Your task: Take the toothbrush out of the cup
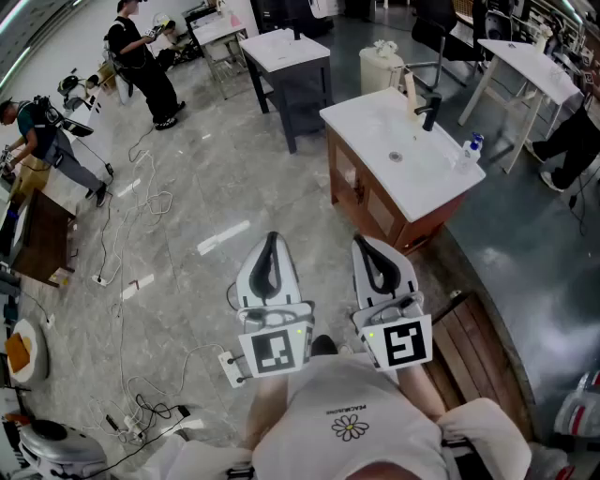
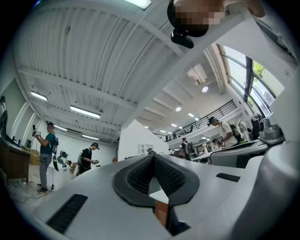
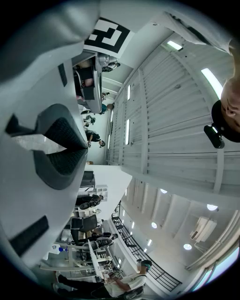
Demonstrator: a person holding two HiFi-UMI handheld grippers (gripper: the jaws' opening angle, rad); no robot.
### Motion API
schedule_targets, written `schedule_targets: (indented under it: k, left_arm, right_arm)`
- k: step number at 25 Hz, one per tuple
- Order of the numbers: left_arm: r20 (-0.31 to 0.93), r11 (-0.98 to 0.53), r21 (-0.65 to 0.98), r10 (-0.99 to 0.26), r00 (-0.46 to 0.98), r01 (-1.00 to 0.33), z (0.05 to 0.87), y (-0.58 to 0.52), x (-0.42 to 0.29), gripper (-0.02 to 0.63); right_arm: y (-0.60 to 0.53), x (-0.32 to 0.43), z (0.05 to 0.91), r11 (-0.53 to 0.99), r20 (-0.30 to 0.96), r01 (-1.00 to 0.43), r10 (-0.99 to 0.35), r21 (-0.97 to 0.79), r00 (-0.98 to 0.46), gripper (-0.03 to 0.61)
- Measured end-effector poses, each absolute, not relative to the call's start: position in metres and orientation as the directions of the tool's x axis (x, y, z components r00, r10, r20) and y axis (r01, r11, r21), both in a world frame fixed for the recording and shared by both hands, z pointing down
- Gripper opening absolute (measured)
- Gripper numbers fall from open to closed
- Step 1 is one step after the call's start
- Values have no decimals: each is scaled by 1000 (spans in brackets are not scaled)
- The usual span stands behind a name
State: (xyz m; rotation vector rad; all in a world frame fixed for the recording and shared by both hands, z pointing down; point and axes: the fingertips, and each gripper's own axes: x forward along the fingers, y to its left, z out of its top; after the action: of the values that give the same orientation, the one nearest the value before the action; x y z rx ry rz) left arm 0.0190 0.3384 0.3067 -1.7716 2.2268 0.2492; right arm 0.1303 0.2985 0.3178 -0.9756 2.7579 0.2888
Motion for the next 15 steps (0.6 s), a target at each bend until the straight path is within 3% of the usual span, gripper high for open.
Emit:
schedule_targets:
  k: [15]
  left_arm:
    - [-324,203,-47,-929,-178,-978,305,323,24,17]
  right_arm:
    - [284,144,319,746,-270,-661,-621,84,-735,12]
